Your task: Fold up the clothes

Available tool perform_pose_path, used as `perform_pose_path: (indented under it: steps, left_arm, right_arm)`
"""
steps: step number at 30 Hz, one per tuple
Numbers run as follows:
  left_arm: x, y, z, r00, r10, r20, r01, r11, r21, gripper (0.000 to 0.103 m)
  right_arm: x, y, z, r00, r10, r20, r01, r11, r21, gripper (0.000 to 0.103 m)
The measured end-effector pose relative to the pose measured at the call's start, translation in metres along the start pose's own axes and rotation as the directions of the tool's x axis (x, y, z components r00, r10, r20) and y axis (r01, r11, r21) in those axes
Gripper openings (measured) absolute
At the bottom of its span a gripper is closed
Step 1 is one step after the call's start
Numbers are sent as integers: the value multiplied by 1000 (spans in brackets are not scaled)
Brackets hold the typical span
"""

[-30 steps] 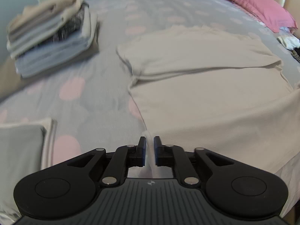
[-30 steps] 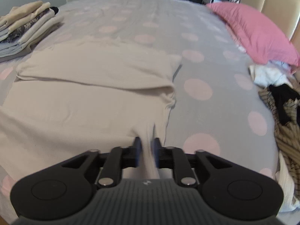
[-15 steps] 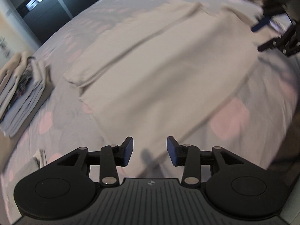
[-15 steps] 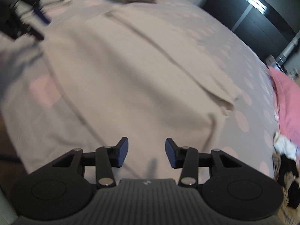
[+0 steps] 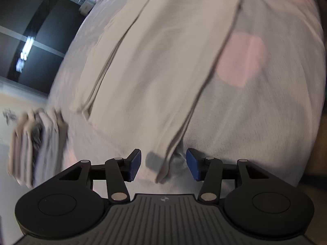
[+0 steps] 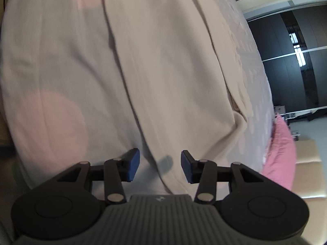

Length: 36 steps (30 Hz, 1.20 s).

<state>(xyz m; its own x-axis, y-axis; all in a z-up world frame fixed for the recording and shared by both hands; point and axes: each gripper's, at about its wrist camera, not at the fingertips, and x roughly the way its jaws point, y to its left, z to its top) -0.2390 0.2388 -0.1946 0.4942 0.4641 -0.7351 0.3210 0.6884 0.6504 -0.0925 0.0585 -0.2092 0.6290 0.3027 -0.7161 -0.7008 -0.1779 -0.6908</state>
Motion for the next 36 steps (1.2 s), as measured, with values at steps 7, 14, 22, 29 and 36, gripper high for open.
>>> perform_pose_path:
  steps: [7, 14, 22, 29, 36]
  left_arm:
    - [15, -14, 9, 994, 110, 20, -112, 989, 102, 38]
    - [22, -11, 9, 993, 115, 16, -116, 990, 83, 7]
    - [-6, 37, 9, 994, 98, 45, -84, 964, -251, 5]
    - [-43, 102, 16, 977, 164, 138, -71, 853, -517, 5]
    - [-61, 167, 29, 965, 195, 173, -48, 784, -619, 5]
  right_arm:
    - [12, 17, -5, 996, -93, 17, 94, 987, -132, 48]
    - [20, 18, -6, 987, -159, 18, 160, 975, -153, 18]
    - [9, -9, -3, 970, -240, 25, 240, 971, 1, 6]
    - [-19, -61, 6, 894, -441, 83, 414, 882, 222, 6]
    - [-36, -119, 14, 836, -536, 119, 472, 812, 344, 6]
